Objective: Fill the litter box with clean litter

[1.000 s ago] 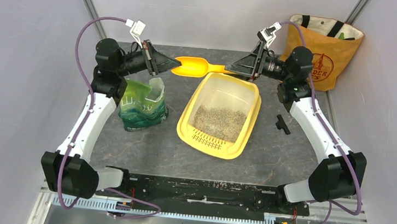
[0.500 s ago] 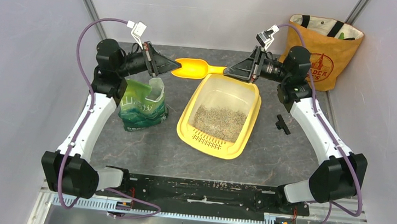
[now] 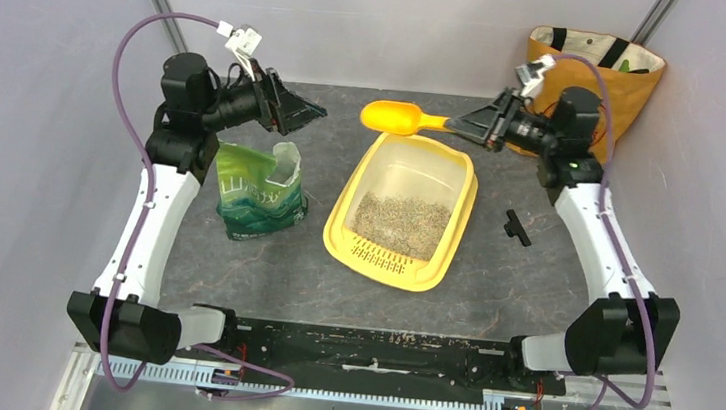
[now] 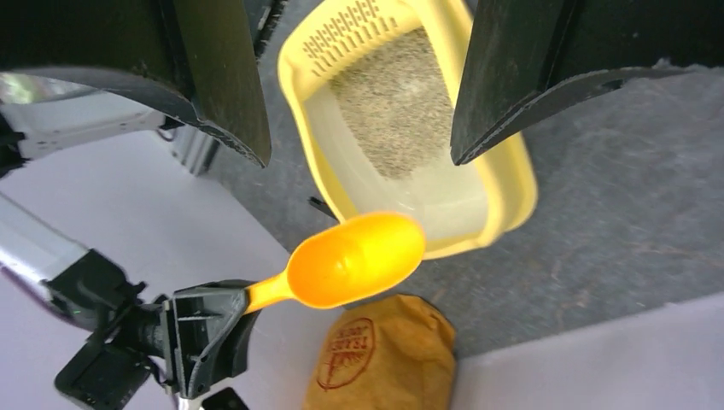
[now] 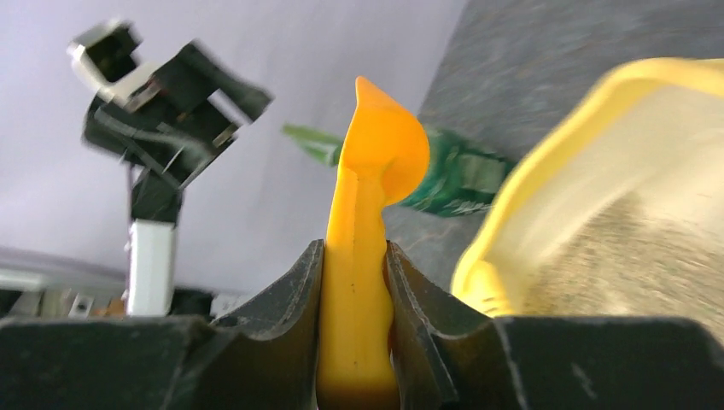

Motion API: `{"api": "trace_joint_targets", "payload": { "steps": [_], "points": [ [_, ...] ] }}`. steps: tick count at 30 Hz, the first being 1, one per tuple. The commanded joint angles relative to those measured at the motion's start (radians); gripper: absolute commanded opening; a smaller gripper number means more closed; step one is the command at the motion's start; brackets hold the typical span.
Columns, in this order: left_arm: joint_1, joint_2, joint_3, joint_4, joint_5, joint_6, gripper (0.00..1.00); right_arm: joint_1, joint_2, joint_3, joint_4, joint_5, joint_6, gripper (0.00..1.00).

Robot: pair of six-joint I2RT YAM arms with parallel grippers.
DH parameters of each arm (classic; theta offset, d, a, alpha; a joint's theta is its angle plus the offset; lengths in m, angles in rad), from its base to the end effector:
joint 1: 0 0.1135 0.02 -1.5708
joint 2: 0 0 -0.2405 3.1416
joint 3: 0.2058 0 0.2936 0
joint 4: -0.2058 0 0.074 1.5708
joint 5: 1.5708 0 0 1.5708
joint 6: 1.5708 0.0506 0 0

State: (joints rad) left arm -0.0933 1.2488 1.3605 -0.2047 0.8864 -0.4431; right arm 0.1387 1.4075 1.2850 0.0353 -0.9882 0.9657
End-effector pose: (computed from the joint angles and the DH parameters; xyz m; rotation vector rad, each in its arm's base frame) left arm 0.3233 -0.0696 0.4235 0.4063 1.7099 -1.1278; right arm 0.3655 0.0937 0.3664 -0.0855 1.8978 1.6001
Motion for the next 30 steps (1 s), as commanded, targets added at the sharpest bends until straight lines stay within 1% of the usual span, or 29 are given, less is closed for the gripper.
{"api": "trace_joint_targets", "payload": {
  "steps": [1,3,6,9,11,13,16,19,20,25,30],
  "points": [
    [0.014,-0.02,0.053,-0.137,-0.07,0.209,0.82,-0.175,-0.103,0.065,-0.329,0.077,-0.265,0.0],
    [0.013,-0.024,0.043,-0.13,-0.072,0.215,0.82,-0.273,-0.133,0.124,-0.551,0.143,-0.456,0.0],
    [0.013,-0.023,0.026,-0.119,-0.073,0.209,0.81,-0.408,-0.16,0.223,-0.854,0.305,-0.691,0.0],
    [0.013,-0.025,0.013,-0.096,-0.078,0.194,0.81,-0.471,-0.2,0.265,-1.016,0.54,-0.869,0.0],
    [0.013,-0.027,0.011,-0.082,-0.079,0.186,0.81,-0.484,-0.215,0.262,-1.076,0.628,-0.925,0.0],
    [0.013,-0.031,0.012,-0.075,-0.082,0.185,0.82,-0.484,-0.199,0.253,-1.13,0.645,-0.943,0.0],
    [0.013,-0.034,0.015,-0.073,-0.091,0.184,0.83,-0.484,-0.155,0.196,-1.146,0.626,-0.913,0.0],
    [0.013,-0.04,0.024,-0.087,-0.102,0.185,0.85,-0.484,-0.116,0.135,-1.104,0.609,-0.881,0.0],
    [0.013,-0.045,0.026,-0.089,-0.104,0.187,0.85,-0.484,-0.11,0.114,-1.087,0.582,-0.874,0.0],
    [0.013,-0.056,0.026,-0.099,-0.112,0.195,0.85,-0.467,-0.057,0.01,-0.977,0.439,-0.788,0.0],
    [0.013,-0.067,0.019,-0.101,-0.119,0.189,0.85,-0.455,-0.007,-0.067,-0.807,0.341,-0.738,0.0]
  ]
}}
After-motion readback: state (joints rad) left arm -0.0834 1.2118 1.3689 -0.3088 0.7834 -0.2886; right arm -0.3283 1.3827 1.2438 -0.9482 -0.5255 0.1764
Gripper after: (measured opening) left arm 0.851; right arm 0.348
